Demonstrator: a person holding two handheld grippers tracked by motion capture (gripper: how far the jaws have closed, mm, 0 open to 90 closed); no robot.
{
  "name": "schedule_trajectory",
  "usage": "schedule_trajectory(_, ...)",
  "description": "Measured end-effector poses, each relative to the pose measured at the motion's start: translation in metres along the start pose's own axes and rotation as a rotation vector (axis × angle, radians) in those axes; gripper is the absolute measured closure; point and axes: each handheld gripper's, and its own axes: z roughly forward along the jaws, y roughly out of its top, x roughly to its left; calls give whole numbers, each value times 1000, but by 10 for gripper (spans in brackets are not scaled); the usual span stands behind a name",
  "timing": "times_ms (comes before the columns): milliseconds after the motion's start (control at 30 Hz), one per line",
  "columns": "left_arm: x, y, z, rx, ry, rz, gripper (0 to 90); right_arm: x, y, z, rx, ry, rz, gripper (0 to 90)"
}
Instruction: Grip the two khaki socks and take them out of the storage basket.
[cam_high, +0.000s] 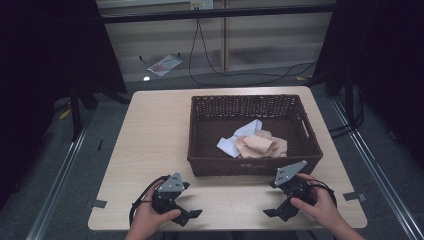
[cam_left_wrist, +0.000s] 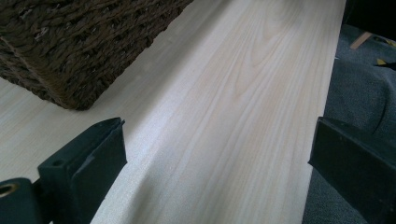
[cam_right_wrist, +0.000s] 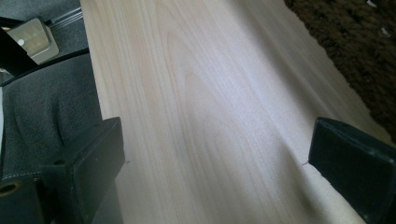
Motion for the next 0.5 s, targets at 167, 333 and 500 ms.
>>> schedule_trajectory(167, 0, 0, -2, 14, 1, 3, 32, 0, 1, 1, 16, 9, 6, 29)
schedule_trajectory(333, 0, -1, -1, 7, -2, -3, 32, 0, 3, 2, 38, 19, 18, 30)
schedule_trajectory(500, 0, -1, -1, 18, 2, -5, 32, 0, 10, 0, 67, 15, 17, 32)
